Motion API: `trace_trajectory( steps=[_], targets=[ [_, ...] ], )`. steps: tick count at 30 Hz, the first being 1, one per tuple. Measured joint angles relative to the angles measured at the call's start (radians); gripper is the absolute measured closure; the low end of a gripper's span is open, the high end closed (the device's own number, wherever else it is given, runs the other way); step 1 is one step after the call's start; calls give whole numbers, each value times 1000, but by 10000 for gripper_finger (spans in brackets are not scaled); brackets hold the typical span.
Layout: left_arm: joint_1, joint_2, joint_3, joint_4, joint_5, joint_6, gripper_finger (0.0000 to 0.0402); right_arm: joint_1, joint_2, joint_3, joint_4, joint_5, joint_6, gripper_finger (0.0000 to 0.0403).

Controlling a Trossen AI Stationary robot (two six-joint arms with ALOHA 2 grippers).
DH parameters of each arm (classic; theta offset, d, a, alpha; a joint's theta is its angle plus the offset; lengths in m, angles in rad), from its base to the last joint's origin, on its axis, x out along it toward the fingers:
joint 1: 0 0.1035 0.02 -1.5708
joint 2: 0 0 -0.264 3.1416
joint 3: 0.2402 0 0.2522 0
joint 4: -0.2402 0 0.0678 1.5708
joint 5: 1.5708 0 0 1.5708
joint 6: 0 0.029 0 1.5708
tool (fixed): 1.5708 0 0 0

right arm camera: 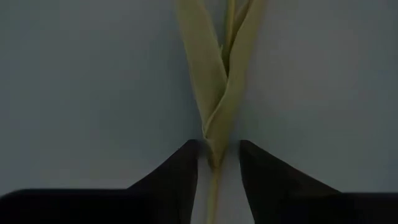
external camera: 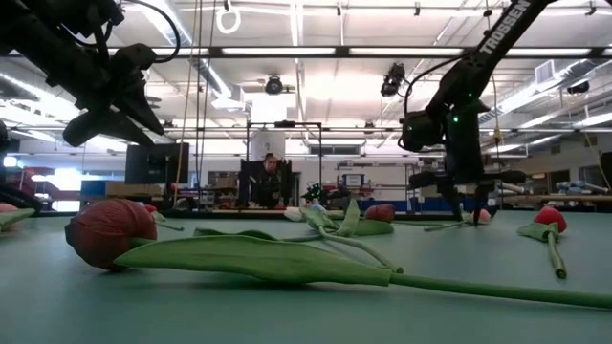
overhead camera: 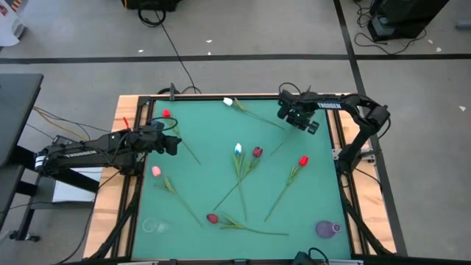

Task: Sort flowers into vase by color
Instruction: Put the top pink flower into the transparent vase

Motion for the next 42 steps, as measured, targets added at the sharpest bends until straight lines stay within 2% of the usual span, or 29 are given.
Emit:
trace_trajectory(
  steps=[9, 14, 20, 23, 28, 34, 40, 42],
  targets=[
    [0, 0, 0, 0, -2, -5, 253, 36, -1, -20, 9, 62, -34, 385],
    [0, 0, 0, 49, -3, -13, 253, 88, -19, -26, 48, 56, -42, 383],
    [0, 21, 0, 342, -2, 56, 252, 177, -87, -25, 204, 29, -154, 395],
    [0, 55, 0, 426, -2, 67, 252, 228, -123, -25, 321, 29, -264, 396],
    [0, 125, 0, 592, 32, 67, 252, 315, -179, -25, 574, -14, -588, 398],
    [-10, 232, 0, 768, 43, 208, 252, 416, -252, -24, 833, -40, -852, 399],
    [-24, 355, 3, 1049, 56, 272, 249, 487, -286, -23, 1073, -144, -1061, 400],
    [-23, 414, 38, 1074, 77, 287, 239, 511, -286, -23, 1129, -180, -1108, 400]
  ],
)
